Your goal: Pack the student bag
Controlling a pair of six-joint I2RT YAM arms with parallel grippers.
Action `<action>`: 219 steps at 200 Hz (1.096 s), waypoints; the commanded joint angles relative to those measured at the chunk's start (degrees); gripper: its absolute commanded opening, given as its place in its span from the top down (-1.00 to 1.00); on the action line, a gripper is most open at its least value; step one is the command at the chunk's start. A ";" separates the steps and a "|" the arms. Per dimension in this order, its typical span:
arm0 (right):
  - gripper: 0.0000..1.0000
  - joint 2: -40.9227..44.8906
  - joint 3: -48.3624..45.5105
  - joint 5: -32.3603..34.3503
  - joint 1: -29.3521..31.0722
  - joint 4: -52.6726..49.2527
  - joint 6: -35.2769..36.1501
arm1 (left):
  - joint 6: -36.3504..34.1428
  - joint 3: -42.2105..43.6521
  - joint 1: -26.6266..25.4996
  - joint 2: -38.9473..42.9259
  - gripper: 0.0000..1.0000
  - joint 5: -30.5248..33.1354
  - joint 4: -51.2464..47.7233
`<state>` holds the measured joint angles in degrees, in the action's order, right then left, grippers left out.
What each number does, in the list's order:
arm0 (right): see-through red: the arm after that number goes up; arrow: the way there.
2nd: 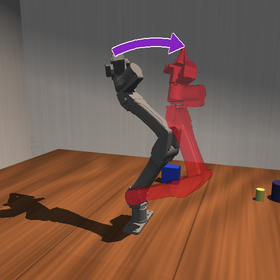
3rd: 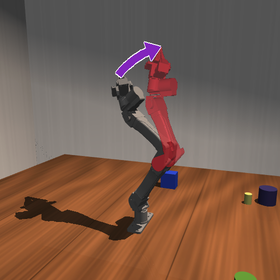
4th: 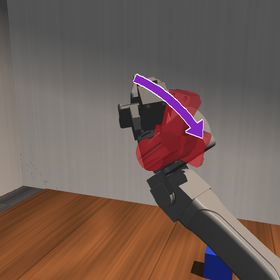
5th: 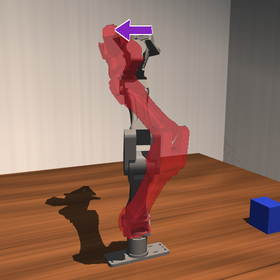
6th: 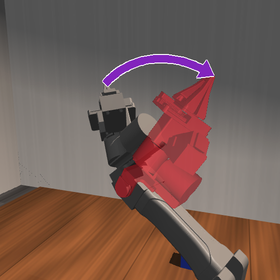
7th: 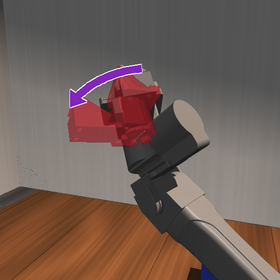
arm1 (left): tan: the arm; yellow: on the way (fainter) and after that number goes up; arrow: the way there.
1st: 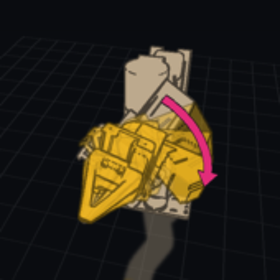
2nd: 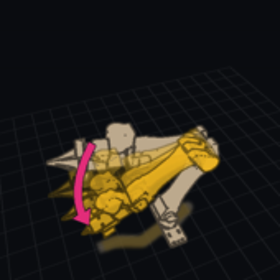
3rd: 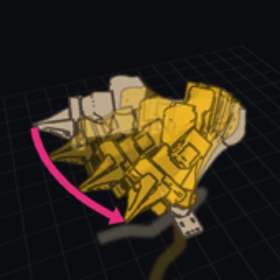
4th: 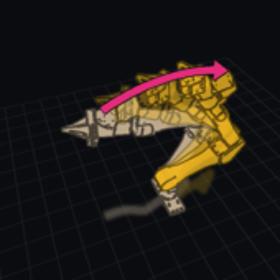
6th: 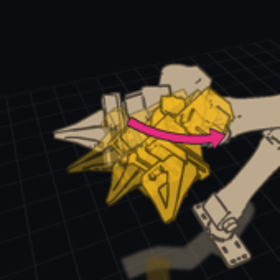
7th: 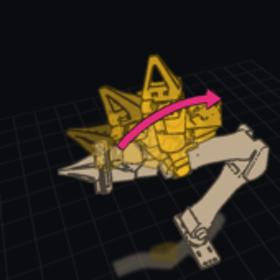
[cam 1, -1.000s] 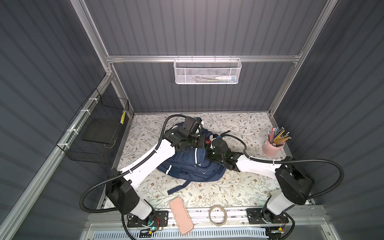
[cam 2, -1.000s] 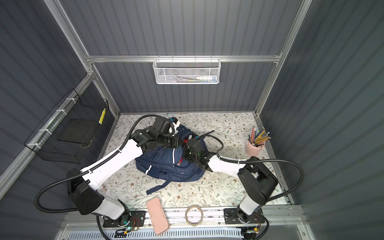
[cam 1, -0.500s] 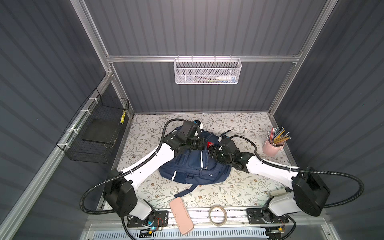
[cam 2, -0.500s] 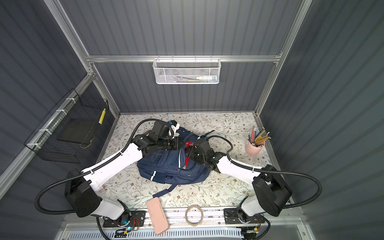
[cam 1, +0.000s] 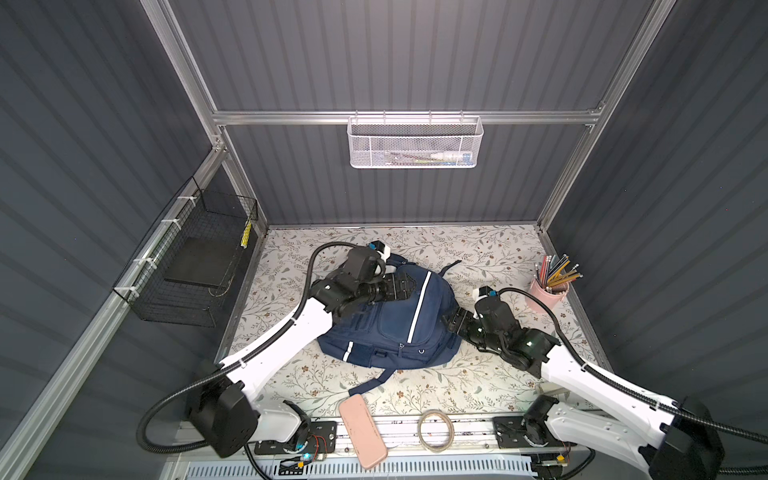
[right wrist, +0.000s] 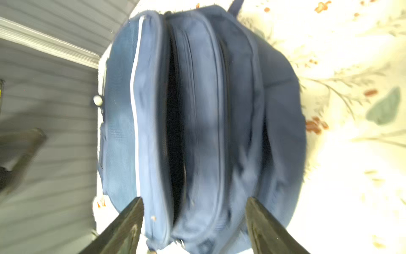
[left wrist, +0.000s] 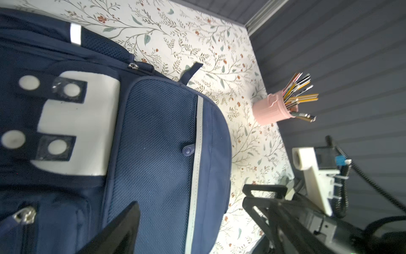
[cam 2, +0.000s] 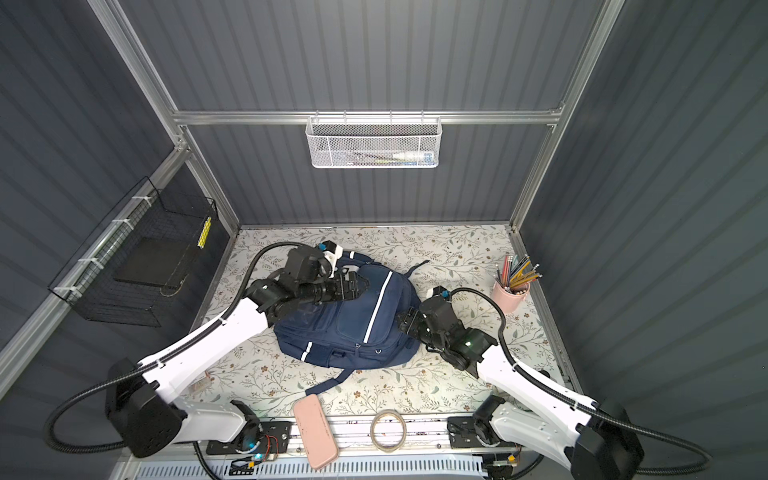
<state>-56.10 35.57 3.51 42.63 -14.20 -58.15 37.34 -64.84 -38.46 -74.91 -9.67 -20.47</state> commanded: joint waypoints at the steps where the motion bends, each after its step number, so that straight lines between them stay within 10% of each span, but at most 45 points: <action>1: -0.48 0.04 0.67 6.10 6.11 -3.32 0.49 | 7.65 7.36 0.58 5.86 -0.72 0.94 3.56; 109: 0.21 -29.51 15.63 16.01 25.08 7.60 4.62 | 21.24 26.75 0.15 8.38 -0.49 1.45 16.49; 159: 0.01 -26.59 14.31 18.11 27.28 -1.85 -0.93 | 21.47 28.12 -0.13 7.86 -0.53 3.08 17.80; 219: 0.43 -15.87 5.37 16.15 22.02 5.18 1.23 | 15.70 20.88 -0.04 14.79 -0.53 9.30 2.54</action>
<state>-74.19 40.64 19.25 66.28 -10.81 -58.59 56.86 -39.99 -38.30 -64.99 -5.19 -8.45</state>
